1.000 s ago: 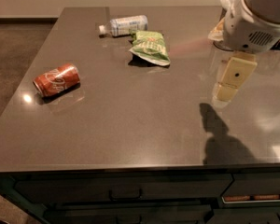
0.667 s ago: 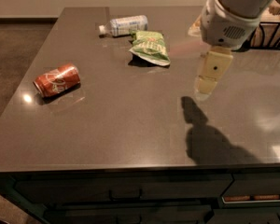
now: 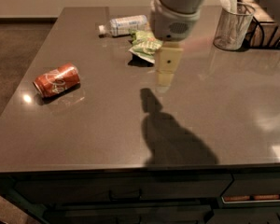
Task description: Place coke can upright
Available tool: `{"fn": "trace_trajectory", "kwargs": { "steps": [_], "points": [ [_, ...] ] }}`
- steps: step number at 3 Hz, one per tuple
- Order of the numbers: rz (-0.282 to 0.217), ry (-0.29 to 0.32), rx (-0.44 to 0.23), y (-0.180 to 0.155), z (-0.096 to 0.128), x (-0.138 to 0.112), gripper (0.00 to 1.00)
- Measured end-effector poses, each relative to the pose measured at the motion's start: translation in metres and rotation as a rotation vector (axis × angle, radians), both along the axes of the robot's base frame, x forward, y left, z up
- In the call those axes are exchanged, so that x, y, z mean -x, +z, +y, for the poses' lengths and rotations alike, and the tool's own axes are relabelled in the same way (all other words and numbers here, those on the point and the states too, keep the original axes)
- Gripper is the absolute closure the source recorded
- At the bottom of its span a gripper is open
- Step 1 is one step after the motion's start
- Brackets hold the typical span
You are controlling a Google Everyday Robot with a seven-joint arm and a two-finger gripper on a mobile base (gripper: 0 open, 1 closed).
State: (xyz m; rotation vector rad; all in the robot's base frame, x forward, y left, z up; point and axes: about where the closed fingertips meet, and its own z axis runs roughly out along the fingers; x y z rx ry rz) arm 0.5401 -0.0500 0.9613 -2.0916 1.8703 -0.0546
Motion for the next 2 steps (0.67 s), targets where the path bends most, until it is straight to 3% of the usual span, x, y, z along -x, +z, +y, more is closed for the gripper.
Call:
{"fn": "trace_trajectory", "kwargs": {
  "steps": [2],
  "points": [
    [0.019,0.163,0.067,-0.028,0.099,-0.017,0.00]
  ]
}}
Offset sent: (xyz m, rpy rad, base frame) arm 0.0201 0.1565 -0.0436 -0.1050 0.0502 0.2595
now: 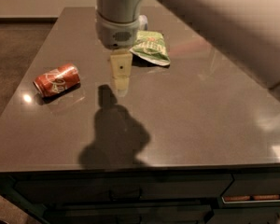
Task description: Place coke can upright
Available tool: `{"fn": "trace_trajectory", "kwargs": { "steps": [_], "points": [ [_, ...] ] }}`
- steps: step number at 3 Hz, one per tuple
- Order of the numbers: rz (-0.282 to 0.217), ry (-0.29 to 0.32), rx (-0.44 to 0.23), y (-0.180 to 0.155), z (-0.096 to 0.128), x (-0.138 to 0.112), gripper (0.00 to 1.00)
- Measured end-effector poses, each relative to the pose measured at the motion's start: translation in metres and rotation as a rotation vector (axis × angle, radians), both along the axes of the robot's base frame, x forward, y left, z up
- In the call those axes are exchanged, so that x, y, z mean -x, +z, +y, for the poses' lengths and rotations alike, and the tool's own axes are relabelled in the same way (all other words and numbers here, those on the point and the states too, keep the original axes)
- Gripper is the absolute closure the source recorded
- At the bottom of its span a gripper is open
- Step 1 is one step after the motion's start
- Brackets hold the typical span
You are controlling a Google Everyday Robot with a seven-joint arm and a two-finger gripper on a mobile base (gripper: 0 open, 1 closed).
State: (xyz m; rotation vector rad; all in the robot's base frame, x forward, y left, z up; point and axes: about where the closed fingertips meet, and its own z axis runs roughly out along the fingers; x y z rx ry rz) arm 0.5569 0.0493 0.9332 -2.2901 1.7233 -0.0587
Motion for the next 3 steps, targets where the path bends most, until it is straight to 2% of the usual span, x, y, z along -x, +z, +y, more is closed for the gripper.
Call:
{"fn": "trace_trajectory", "kwargs": {
  "steps": [1,3],
  "points": [
    [0.008,0.076,0.012,-0.007,0.043,0.004,0.00],
    [0.055,0.202,0.068,-0.037,0.135,0.004,0.00]
  ]
}}
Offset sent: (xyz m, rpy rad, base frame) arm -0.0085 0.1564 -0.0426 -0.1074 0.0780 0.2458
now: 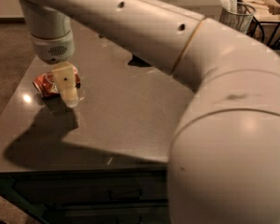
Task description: Place coke can upright
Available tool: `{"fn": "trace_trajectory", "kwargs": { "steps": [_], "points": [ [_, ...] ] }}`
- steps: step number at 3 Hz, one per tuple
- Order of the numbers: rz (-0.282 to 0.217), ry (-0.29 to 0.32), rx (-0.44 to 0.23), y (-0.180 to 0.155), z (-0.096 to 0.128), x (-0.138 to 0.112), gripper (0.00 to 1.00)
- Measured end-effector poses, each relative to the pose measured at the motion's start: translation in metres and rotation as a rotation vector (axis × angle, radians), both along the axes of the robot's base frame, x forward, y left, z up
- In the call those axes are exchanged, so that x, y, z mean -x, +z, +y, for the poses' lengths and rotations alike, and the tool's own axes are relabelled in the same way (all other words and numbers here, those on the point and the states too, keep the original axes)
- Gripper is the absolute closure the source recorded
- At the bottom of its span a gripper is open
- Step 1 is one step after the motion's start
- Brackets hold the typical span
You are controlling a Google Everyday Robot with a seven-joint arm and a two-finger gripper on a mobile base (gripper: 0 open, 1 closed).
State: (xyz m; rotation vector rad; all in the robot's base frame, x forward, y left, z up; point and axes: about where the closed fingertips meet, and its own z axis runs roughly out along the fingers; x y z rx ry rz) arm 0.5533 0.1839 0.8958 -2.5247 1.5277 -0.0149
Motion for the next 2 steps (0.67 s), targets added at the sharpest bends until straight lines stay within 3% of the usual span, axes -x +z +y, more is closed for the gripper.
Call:
{"fn": "trace_trajectory", "kwargs": {
  "steps": [2],
  "points": [
    [0.005,0.052,0.012,-0.010,0.050,-0.016,0.00]
  ]
}}
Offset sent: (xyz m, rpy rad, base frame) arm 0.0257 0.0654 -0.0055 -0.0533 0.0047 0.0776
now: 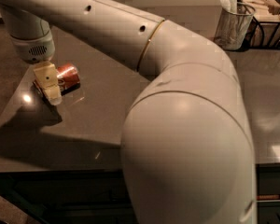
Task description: Place coke can upright
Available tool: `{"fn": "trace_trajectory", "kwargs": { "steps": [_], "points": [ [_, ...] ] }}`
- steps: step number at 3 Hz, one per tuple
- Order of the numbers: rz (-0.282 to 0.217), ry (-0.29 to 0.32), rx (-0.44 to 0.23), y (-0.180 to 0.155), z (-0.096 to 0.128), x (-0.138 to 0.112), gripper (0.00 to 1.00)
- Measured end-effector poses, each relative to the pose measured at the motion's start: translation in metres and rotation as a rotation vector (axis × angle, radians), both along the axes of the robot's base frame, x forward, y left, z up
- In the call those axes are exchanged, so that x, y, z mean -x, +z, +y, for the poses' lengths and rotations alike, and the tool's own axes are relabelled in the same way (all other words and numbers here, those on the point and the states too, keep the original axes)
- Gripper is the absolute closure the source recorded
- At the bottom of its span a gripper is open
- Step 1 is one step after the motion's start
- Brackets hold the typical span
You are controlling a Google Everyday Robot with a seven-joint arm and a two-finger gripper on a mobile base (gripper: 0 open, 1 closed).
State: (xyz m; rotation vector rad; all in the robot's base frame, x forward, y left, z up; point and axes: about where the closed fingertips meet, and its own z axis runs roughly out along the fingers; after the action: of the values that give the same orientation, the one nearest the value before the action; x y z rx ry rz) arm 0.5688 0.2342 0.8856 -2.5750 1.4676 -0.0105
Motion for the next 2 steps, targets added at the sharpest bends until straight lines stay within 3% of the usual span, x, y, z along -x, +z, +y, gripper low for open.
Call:
{"fn": "trace_trajectory", "kwargs": {
  "steps": [2],
  "points": [
    [-0.045,0.042,0.071,-0.019,0.004,-0.015,0.00]
  ]
}}
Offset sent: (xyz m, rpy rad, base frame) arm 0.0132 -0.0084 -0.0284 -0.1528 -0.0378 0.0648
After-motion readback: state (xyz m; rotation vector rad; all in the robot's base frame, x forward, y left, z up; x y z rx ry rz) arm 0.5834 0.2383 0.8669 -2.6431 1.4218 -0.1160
